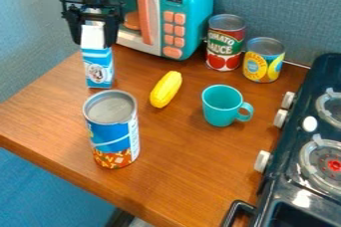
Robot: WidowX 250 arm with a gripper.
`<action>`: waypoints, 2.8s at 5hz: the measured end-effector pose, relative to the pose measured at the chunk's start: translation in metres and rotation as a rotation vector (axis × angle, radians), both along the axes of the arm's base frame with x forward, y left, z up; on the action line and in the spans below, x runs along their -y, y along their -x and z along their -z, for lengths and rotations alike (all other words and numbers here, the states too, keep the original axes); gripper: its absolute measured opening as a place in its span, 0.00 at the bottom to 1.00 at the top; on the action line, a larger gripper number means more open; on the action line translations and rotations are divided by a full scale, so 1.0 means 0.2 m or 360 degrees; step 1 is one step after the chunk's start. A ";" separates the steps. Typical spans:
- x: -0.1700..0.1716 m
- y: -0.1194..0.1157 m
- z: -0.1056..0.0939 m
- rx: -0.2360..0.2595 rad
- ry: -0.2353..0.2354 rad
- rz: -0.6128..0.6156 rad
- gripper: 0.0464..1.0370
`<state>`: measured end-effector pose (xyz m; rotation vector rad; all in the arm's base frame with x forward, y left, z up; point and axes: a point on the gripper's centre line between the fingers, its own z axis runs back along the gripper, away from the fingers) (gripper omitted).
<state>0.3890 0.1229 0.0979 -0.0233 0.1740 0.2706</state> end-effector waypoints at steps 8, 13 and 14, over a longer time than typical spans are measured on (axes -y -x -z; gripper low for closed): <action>-0.15 0.51 -0.01 -0.0228 -0.0107 0.0817 0.82; -0.16 0.51 -0.03 0.0028 0.0085 0.0655 0.97; -0.13 0.51 -0.18 0.0171 -0.0046 0.0628 0.97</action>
